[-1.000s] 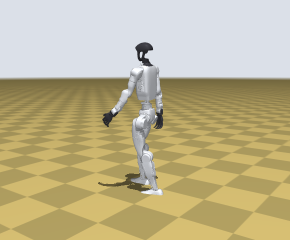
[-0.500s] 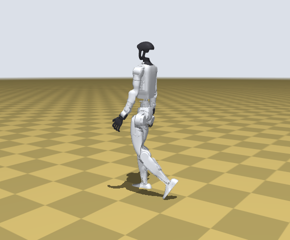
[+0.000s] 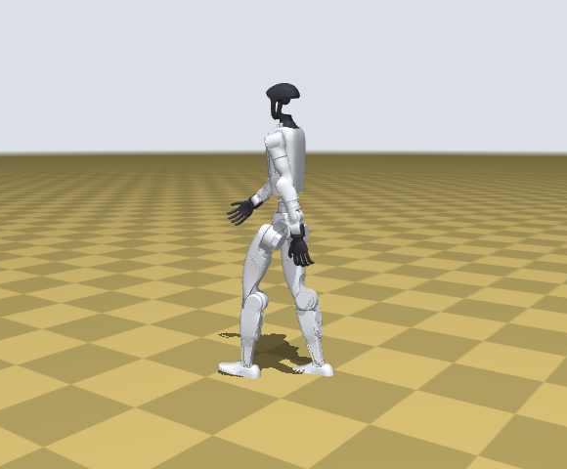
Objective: Walk run
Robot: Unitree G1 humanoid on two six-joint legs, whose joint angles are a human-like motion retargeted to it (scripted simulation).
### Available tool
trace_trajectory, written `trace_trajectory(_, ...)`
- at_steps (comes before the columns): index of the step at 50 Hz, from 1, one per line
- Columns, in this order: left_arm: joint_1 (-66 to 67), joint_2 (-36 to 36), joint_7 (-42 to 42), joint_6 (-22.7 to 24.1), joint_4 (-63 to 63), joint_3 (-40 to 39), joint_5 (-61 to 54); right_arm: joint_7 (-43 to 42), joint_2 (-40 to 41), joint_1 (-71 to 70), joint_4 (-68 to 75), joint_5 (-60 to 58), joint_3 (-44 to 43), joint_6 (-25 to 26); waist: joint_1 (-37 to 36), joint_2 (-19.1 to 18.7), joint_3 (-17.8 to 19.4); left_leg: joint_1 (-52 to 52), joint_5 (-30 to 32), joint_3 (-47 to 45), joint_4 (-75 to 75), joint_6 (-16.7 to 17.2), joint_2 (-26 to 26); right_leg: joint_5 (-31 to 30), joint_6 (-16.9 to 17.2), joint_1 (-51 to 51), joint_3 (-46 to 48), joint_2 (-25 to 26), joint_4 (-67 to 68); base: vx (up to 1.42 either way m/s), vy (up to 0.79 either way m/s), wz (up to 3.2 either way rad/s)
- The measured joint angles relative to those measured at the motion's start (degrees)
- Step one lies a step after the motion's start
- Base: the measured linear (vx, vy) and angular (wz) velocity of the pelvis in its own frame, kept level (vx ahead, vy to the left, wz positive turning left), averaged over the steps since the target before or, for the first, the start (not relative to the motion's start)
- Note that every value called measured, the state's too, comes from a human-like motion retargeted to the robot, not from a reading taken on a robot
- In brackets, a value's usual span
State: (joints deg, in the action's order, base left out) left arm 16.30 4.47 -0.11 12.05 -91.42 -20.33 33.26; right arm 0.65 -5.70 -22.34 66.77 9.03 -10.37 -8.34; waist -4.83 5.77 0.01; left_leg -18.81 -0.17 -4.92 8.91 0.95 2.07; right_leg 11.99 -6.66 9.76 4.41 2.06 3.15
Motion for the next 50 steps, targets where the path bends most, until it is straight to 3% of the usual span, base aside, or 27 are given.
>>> trace_trajectory(5, -2.00, 0.54, -1.34, -0.31, 0.62, 0.35, -0.83, -0.05, 0.00, 2.12, 1.56, -2.37, -1.10, -0.22, -0.41, -0.88, -1.19, -0.05, 1.61, -1.56, 5.45, -0.72, -0.74, -0.62, 2.29, 2.86, -0.95, -0.75, 0.82, 0.61, 0.23, -0.32)
trace_trajectory(7, -3.89, 0.81, -1.46, -0.56, 1.00, 0.55, -1.43, 0.97, 0.60, 3.55, 2.87, -2.32, -1.37, -0.19, -0.10, -0.77, -1.85, -1.24, -0.20, -2.45, 8.81, -2.56, -0.34, -2.86, 3.77, 3.02, -0.77, -1.94, 2.08, 0.38, 0.14, -0.22)
trace_trajectory(11, -8.75, 0.86, -0.98, -0.59, 1.62, 1.97, -3.13, 3.16, 0.46, 8.63, 5.74, -1.94, -1.59, 0.21, -1.18, -1.71, -2.73, 1.70, -4.50, -3.54, 9.19, -5.20, -0.16, -10.47, 5.47, 2.52, 1.28, -3.90, 7.58, 0.48, 0.20, -0.28)
trace_trajectory(17, -17.11, 0.44, -1.80, 0.13, 5.46, 1.30, -7.64, 3.18, 1.10, 15.77, 9.79, -6.45, -1.09, 0.00, -0.40, -7.18, -3.26, 7.88, -7.58, -4.31, 5.63, -4.87, -4.64, -21.05, 4.13, -6.61, 2.69, -2.18, 29.13, 0.43, 0.18, -0.48)
trace_trajectory(20, -21.86, 1.47, -2.71, 0.66, 7.83, 1.16, -9.46, 2.97, 1.40, 19.26, 11.08, -8.78, -2.50, 0.11, 0.93, -8.76, -3.72, 9.84, -8.27, -4.48, 3.78, -4.88, -5.50, -18.19, 4.28, -13.36, 5.21, -2.54, 37.20, 0.34, 0.11, -0.17)
trace_trajectory(23, -27.65, 3.55, -3.72, 0.46, 8.78, 0.47, -9.66, 3.21, 1.70, 22.67, 13.52, -9.36, -4.80, -0.05, 2.74, -8.10, -3.38, 12.20, -8.40, -3.95, 1.97, -5.13, -3.98, -14.17, 6.02, -18.76, 5.54, -2.78, 36.98, 0.31, 0.04, 0.23)
trace_trajectory(27, -34.00, 5.45, -4.28, 1.48, 10.71, 0.91, -11.39, 4.42, 0.83, 27.10, 16.97, -9.20, -6.41, 1.34, 4.44, -6.13, -3.15, 15.11, -8.92, -3.89, 0.16, -5.43, -0.87, -11.49, 7.20, -24.62, 5.89, -4.83, 28.02, 0.35, 0.04, 0.20)
trace_trajectory(32, -39.75, 7.61, -4.06, 2.48, 12.59, 1.04, -13.38, 5.03, -0.49, 31.02, 21.58, -10.18, -6.23, 2.21, 7.80, -3.32, -2.08, 20.05, -10.28, -2.58, -1.69, -6.67, 3.57, -12.69, 11.38, -28.44, 2.81, -5.84, 11.83, 0.39, -0.02, 0.34)
trace_trajectory(38, -43.62, 8.13, -4.11, 3.41, 12.98, 1.15, -14.61, 7.41, -1.05, 33.88, 25.63, -12.57, -4.53, 1.42, 10.10, -2.09, -1.62, 26.01, -12.24, -0.04, -3.74, -6.97, 5.03, -11.95, 13.17, -32.09, 2.53, -5.74, 2.59, 0.42, -0.08, 0.35)
trace_trajectory(40, -43.94, 7.99, -4.01, 3.72, 12.99, 1.07, -14.53, 8.84, -0.97, 34.23, 26.60, -12.33, -4.09, 0.83, 10.64, -1.89, -1.81, 27.33, -12.92, 0.61, -3.90, -6.65, 5.07, -11.59, 12.59, -32.72, 2.99, -5.48, 2.85, 0.54, -0.16, 0.27)
trace_trajectory(43, -43.83, 7.76, -4.25, 3.81, 12.81, 1.06, -14.08, 9.70, -0.48, 34.06, 27.26, -11.78, -4.19, 1.09, 11.48, -1.85, -2.15, 28.91, -13.95, 1.56, -3.79, -6.33, 4.84, -11.73, 8.99, -32.70, 2.68, -4.65, 5.45, 0.49, -0.16, 0.32)
trace_trajectory(46, -42.56, 7.14, -4.42, 3.78, 12.17, 0.95, -13.06, 10.26, -0.15, 34.12, 27.35, -11.55, -4.08, 1.14, 12.04, -1.42, -2.57, 30.98, -14.59, 2.98, -2.95, -5.92, 4.83, -15.06, 7.65, -31.73, 2.55, -4.83, 7.42, 0.59, -0.19, 0.45)
trace_trajectory(50, -39.05, 5.49, -4.74, 2.92, 11.84, -0.15, -10.82, 10.10, 0.04, 33.13, 26.85, -12.52, -3.94, 1.59, 11.05, -1.88, -3.78, 32.33, -11.87, 3.35, -0.91, -4.18, 3.64, -15.64, 5.87, -31.84, 3.07, -4.73, 11.96, 0.55, -0.19, 0.19)
